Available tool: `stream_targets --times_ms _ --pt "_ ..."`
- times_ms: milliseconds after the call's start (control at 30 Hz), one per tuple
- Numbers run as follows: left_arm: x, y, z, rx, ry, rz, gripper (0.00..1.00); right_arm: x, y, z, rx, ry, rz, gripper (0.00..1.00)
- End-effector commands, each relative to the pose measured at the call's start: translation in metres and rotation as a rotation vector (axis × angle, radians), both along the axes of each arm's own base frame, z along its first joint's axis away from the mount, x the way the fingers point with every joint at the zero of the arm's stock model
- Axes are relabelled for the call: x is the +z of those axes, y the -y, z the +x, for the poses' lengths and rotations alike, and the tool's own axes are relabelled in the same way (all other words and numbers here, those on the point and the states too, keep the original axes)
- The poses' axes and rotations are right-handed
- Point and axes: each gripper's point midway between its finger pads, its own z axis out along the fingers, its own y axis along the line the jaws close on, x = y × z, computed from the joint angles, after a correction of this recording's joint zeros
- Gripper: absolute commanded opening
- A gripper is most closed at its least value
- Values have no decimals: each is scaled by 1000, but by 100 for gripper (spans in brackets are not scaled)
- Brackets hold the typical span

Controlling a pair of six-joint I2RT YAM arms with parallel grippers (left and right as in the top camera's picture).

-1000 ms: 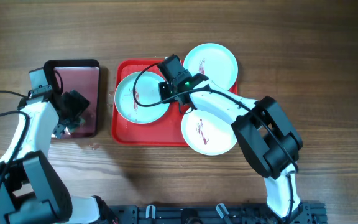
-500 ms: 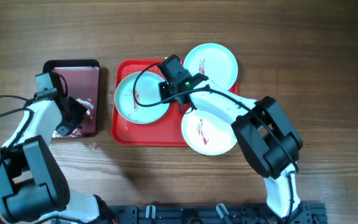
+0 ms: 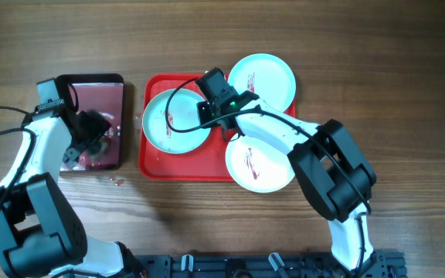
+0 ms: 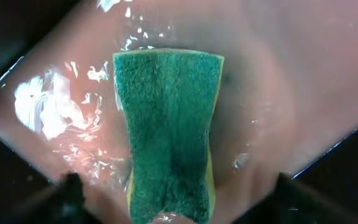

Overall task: Clean dirty plates on tray and stack at the side
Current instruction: 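Grasp the green sponge in the dark tray with the left gripper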

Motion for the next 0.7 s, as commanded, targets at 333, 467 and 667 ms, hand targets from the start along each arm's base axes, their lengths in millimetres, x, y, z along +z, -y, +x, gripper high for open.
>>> stream_targets --times_ms 333,467,667 --pt "-27 -21 18 132 24 6 75 -21 3 -7 25 -35 -34 5" --pt "-32 -21 19 132 19 4 54 -21 3 -7 24 -34 -34 5" --pt "-23 -21 20 121 36 13 54 -21 3 -7 25 -34 -35 5"
